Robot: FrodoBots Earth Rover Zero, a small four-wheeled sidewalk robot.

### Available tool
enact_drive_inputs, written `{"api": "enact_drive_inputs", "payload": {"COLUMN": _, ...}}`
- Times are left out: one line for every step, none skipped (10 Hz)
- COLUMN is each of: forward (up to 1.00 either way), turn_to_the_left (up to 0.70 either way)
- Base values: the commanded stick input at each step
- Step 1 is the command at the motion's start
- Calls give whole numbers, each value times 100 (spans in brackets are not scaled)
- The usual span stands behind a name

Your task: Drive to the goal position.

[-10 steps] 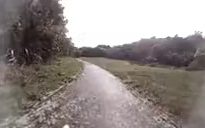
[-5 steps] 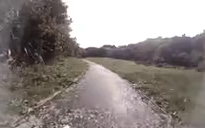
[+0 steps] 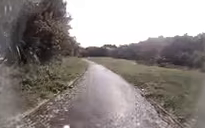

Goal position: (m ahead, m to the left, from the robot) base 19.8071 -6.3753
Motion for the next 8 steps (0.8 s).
{"api": "enact_drive_inputs", "payload": {"forward": 100, "turn_to_the_left": 0}}
{"api": "enact_drive_inputs", "payload": {"forward": 100, "turn_to_the_left": 0}}
{"api": "enact_drive_inputs", "payload": {"forward": 100, "turn_to_the_left": 0}}
{"api": "enact_drive_inputs", "payload": {"forward": 100, "turn_to_the_left": 0}}
{"api": "enact_drive_inputs", "payload": {"forward": 100, "turn_to_the_left": 0}}
{"api": "enact_drive_inputs", "payload": {"forward": 100, "turn_to_the_left": 0}}
{"api": "enact_drive_inputs", "payload": {"forward": 100, "turn_to_the_left": 0}}
{"api": "enact_drive_inputs", "payload": {"forward": 100, "turn_to_the_left": 0}}
